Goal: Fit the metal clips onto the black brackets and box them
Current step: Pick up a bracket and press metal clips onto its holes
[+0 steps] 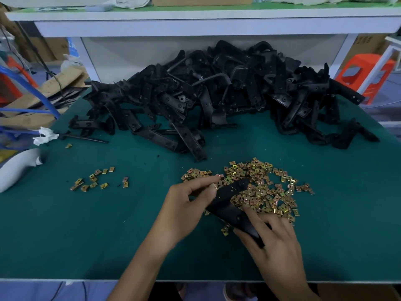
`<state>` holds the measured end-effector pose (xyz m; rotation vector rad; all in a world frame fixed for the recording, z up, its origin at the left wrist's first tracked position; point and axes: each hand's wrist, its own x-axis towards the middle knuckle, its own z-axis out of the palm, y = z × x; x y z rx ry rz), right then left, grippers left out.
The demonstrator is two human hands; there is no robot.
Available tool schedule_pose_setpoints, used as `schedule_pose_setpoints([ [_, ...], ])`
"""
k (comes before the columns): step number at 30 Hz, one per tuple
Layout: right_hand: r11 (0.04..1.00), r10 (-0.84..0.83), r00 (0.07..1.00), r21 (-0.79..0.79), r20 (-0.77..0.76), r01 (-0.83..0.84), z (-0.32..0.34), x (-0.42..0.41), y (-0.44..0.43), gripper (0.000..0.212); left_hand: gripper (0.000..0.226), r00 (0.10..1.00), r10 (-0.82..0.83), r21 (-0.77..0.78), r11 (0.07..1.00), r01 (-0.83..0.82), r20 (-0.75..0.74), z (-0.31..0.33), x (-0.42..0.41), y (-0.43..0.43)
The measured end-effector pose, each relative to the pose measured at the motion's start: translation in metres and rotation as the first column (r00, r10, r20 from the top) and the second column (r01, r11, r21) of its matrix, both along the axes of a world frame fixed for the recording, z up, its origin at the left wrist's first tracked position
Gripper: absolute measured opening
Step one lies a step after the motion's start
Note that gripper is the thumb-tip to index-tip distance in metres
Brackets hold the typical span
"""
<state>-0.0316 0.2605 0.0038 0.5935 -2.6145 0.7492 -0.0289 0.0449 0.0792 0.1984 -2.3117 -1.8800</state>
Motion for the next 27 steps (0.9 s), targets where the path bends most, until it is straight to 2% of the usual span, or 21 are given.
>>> schedule_pose_setpoints([
  [3,1.000,0.006,1.000,-0.014,0.017,-0.005,0.003,0.000,0.000,0.052,0.039,0.998,0.055,0.044,0.998,-0.055,0.007,-0.001,-0.001,0.001],
  [6,1.000,0.002,1.000,-0.002,0.013,-0.002,0.005,0.001,0.000,0.052,0.033,0.998,0.041,0.038,0.998,-0.042,0.039,-0.003,0.000,-0.002],
  [12,0.997,-0.001,1.000,0.080,-0.016,0.002,0.006,0.002,-0.001,0.048,0.028,0.994,-0.006,-0.096,0.995,0.016,0.108,-0.004,-0.002,-0.010],
  [15,0.996,-0.004,1.000,0.088,0.005,0.004,0.006,0.001,-0.001,0.053,0.028,0.994,0.019,-0.133,0.991,-0.005,0.104,-0.006,-0.003,-0.008],
  [21,0.990,-0.028,1.000,0.136,0.001,0.028,0.004,0.001,0.000,0.046,0.026,0.988,0.073,-0.065,0.996,-0.064,0.135,-0.013,-0.001,0.005],
  [25,0.994,-0.050,0.999,0.102,0.013,0.049,0.002,0.000,0.000,0.050,0.020,0.993,0.054,-0.193,0.981,-0.033,0.109,-0.011,0.004,0.007],
  [27,0.994,-0.060,0.998,0.094,0.010,0.059,0.003,0.001,-0.001,0.054,0.030,0.996,0.001,-0.244,0.970,0.020,0.085,-0.008,0.009,0.008],
])
